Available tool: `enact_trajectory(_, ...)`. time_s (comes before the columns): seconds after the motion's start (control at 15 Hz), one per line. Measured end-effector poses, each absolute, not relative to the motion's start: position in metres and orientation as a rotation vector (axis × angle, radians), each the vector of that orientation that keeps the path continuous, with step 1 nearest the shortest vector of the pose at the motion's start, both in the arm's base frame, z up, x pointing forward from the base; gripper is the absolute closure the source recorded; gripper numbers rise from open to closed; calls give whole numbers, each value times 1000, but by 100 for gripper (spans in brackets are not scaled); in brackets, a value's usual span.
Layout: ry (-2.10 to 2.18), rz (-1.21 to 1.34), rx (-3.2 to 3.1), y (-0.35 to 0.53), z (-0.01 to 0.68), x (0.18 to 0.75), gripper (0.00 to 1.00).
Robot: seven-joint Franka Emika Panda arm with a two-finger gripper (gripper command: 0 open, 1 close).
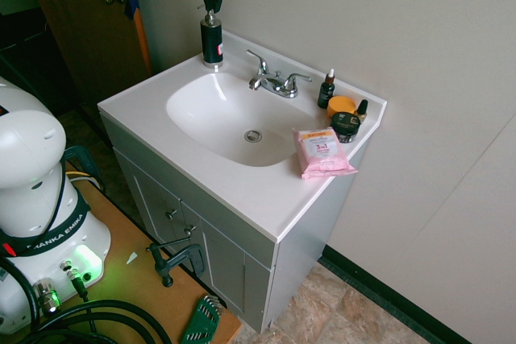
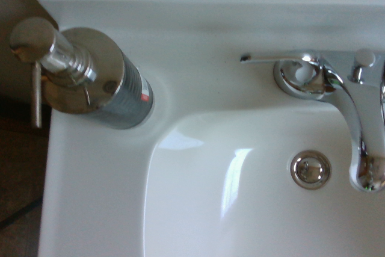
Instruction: Push the sanitizer
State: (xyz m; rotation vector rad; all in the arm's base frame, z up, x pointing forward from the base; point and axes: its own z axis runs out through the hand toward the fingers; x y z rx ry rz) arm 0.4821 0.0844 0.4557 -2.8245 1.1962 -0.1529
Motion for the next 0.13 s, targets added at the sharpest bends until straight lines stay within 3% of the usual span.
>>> enact_trajectory(0.13, 1211, -137, -2827, 76, 445, 469, 0)
